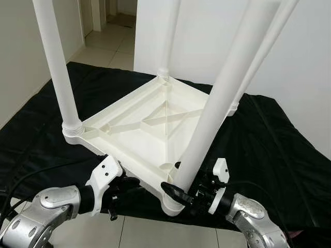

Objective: Building children table

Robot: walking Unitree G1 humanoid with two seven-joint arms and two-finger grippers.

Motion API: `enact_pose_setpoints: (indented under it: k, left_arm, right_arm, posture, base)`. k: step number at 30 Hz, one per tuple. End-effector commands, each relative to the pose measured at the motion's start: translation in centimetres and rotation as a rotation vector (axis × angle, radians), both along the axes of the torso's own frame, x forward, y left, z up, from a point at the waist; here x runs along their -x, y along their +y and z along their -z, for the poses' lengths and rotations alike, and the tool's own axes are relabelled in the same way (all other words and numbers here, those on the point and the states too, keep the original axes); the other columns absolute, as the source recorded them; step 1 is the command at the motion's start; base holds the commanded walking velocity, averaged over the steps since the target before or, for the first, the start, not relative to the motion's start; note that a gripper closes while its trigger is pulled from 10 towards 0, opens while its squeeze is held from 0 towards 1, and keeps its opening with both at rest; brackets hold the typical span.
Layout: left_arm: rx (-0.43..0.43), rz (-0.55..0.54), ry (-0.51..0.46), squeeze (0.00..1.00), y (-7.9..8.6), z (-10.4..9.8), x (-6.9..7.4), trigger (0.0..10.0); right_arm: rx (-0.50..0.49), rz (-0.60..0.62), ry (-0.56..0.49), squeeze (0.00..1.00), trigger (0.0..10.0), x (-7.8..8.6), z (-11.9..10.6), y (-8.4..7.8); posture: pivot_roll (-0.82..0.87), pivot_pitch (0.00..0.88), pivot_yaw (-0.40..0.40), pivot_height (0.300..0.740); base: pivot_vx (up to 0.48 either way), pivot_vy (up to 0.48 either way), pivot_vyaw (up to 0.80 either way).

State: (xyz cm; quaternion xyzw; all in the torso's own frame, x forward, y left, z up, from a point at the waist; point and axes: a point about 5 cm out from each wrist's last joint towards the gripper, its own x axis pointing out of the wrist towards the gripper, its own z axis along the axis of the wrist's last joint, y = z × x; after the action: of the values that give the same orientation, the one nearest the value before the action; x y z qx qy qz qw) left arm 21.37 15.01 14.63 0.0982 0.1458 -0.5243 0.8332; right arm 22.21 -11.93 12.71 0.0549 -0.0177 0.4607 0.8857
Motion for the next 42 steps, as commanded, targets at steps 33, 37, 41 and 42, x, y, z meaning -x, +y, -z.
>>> enact_pose_setpoints:
  k: [33,37,41,42]
  left_arm:
    - [-0.017,0.045,-0.005,0.0,-0.4,-0.4,-1.0,10.0]
    - [-0.021,0.04,-0.003,0.0,-0.3,-0.3,-0.9,10.0]
    - [-0.019,0.039,0.001,0.0,-0.3,-0.2,-0.8,10.0]
    - [-0.016,0.04,0.003,0.0,-0.4,-0.2,-0.8,10.0]
  right_arm:
    - [-0.039,0.393,-0.038,0.0,10.0,-6.1,0.2,-7.6]
    - [-0.072,0.388,-0.045,0.0,10.0,-7.3,0.4,-6.3]
    - [-0.093,0.398,-0.051,0.0,10.0,-8.3,0.3,-5.5]
    - [-0.089,0.395,-0.057,0.0,10.0,-8.6,0.3,-5.2]
  posture:
    - [0.01,0.0,-0.088,0.74]
    - [0.01,0.0,-0.084,0.74]
    - [0.01,0.0,-0.083,0.74]
    - [0.01,0.0,-0.082,0.74]
  base:
    - [0.0,0.0,0.0]
    - [0.0,0.0,0.0]
    - [0.0,0.0,0.0]
    - [0.0,0.0,0.0]
